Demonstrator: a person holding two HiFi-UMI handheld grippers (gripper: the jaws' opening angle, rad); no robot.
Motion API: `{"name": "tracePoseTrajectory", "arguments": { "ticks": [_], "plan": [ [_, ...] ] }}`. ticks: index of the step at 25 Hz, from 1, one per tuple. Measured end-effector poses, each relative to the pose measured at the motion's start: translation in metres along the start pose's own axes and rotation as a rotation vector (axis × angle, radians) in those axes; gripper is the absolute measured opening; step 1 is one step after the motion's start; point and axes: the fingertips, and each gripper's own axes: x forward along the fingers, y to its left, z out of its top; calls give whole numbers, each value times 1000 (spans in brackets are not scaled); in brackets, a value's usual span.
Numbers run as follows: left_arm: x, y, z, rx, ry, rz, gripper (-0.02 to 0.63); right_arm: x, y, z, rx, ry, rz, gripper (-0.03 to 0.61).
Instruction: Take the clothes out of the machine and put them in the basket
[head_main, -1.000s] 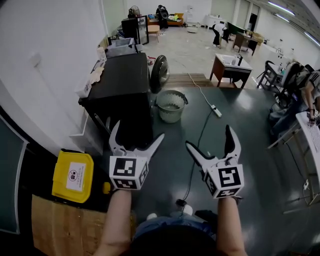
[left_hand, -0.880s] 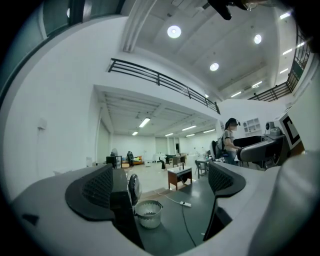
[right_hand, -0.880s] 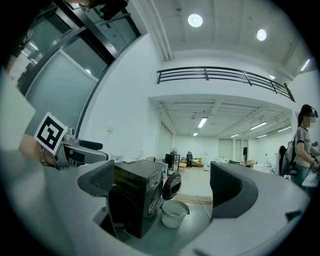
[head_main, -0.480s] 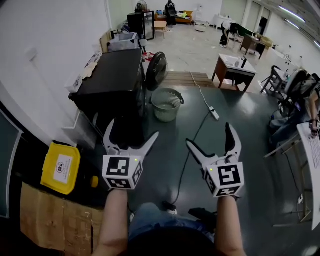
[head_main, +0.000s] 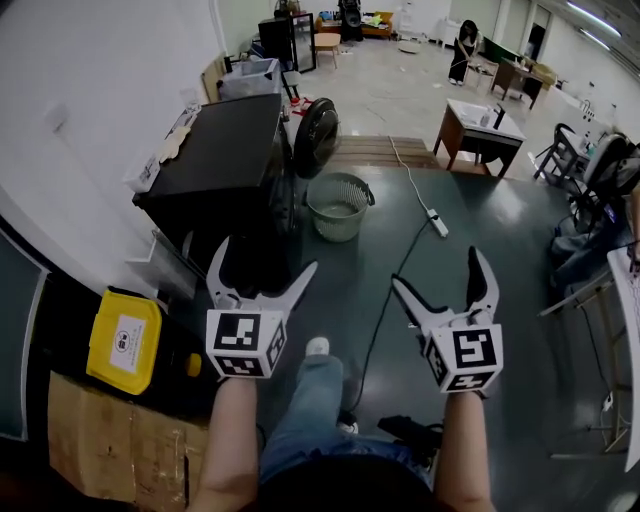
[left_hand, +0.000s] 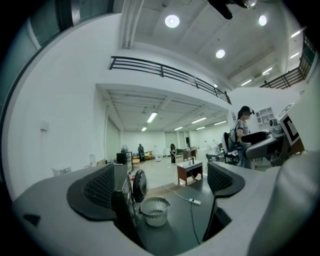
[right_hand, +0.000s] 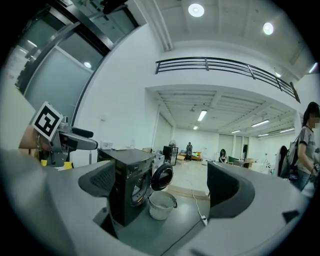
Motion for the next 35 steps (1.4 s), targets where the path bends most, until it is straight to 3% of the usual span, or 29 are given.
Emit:
{"name": "tracePoseTrajectory", "arguments": {
  "ticks": [9, 22, 28, 35],
  "plan": [
    [121, 40, -17, -11, 25, -41, 560, 106, -41, -15, -35, 51, -75, 561],
    [323, 117, -27, -40, 67, -112, 560, 284, -100, -26, 11, 136, -142, 560],
    [374, 140, -35, -67, 81, -138, 560, 340, -102, -24, 13, 153, -134, 560],
    [398, 161, -40, -84, 75, -127, 560, 387, -91, -21, -6, 148, -90, 560]
  ]
}}
